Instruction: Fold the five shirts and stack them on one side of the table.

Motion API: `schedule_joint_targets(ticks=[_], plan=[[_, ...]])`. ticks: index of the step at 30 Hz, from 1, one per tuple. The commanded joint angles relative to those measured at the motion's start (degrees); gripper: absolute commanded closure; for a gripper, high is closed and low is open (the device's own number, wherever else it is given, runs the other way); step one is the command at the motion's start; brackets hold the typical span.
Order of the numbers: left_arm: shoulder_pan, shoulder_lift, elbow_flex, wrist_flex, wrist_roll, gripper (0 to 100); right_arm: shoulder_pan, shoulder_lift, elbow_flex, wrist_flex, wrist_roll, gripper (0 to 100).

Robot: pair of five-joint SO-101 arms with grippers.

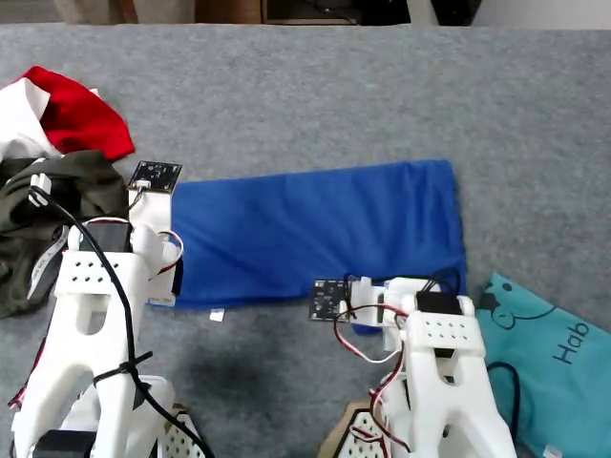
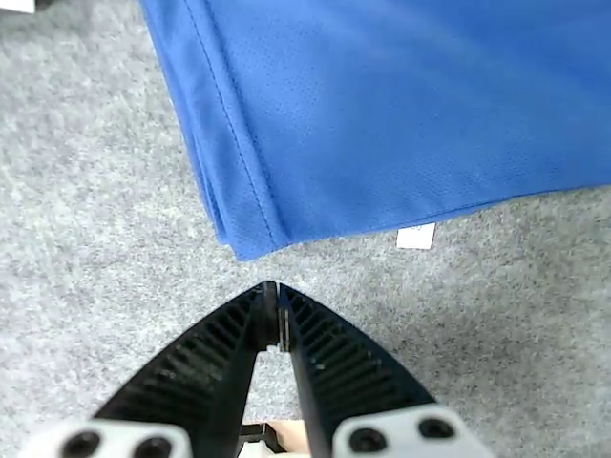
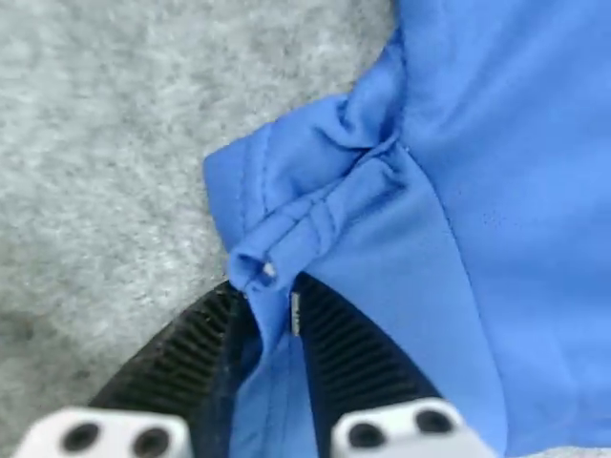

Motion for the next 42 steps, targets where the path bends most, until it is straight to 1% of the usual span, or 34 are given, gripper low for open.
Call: schedule_joint_targets(ticks=[1,7,10,13,17,21,26,33,36,38,42], plan=[[-0.09,-1.36,-0.26,-0.35,-0.35,98,0.48,-0.22,-4.00,1.14,-0.44,99.3],[0.26,-1.36,-0.26,-0.35,-0.35,98,1.19,-0.04,-18.59,8.79,-0.44,99.3],[0.35,-1.36,-0.26,-0.35,-0.35,98,0.75,0.13,-25.27,8.88,-0.44,99.3],[0.35,-1.36,-0.26,-0.35,-0.35,98,-1.27,1.19,-29.85,8.88,-0.44,99.3],[0.35,-1.27,-0.26,-0.35,-0.35,98,-3.38,8.31,-36.18,8.70,-0.44,99.3],[0.35,-1.27,-0.26,-0.35,-0.35,98,-3.56,17.98,-43.30,5.89,-0.44,99.3],[0.35,-1.27,-0.26,-0.35,-0.44,98,-4.44,28.35,-51.21,5.89,-0.35,99.3],[0.35,-1.19,-0.26,-0.35,-0.97,98,-10.68,36.79,-54.99,5.19,-0.18,99.1],[0.35,-1.36,-0.79,1.05,-2.02,98,-11.65,38.90,-55.16,1.41,-0.18,98.9],[0.26,-1.36,-0.88,1.49,-2.02,98,-11.65,39.96,-55.25,-0.79,-0.18,95.2],[0.09,-1.36,-0.88,1.49,-2.02,98,-11.38,40.22,-55.25,-1.32,-0.35,76.2]])
